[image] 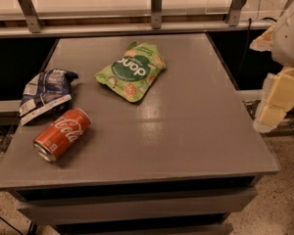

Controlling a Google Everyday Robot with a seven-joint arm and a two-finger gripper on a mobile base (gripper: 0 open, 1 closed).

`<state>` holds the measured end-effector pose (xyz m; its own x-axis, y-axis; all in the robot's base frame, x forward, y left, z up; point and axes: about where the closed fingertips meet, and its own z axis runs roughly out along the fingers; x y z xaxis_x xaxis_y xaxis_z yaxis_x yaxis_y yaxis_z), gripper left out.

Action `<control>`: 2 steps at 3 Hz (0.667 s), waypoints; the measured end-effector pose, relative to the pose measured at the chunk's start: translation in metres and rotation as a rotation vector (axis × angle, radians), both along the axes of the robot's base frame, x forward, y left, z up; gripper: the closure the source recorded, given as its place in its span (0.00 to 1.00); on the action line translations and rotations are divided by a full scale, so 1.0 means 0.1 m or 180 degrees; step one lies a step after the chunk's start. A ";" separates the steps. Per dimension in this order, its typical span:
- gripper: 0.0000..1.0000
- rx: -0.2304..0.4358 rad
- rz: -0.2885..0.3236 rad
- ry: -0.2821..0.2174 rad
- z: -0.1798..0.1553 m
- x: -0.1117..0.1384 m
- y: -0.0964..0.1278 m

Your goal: Pick coke can

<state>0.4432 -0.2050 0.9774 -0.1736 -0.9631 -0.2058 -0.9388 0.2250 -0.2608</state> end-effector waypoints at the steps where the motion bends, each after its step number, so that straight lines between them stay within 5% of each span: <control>1: 0.00 -0.0119 0.0537 -0.0047 0.03 0.13 0.38; 2: 0.00 -0.0368 0.1332 -0.0026 -0.05 0.24 0.98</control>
Offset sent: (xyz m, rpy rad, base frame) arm 0.0388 0.1745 -0.0217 -0.2274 0.0293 0.7576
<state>0.4674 -0.1068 0.9719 0.2377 -0.9670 -0.0920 -0.9408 -0.2056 -0.2696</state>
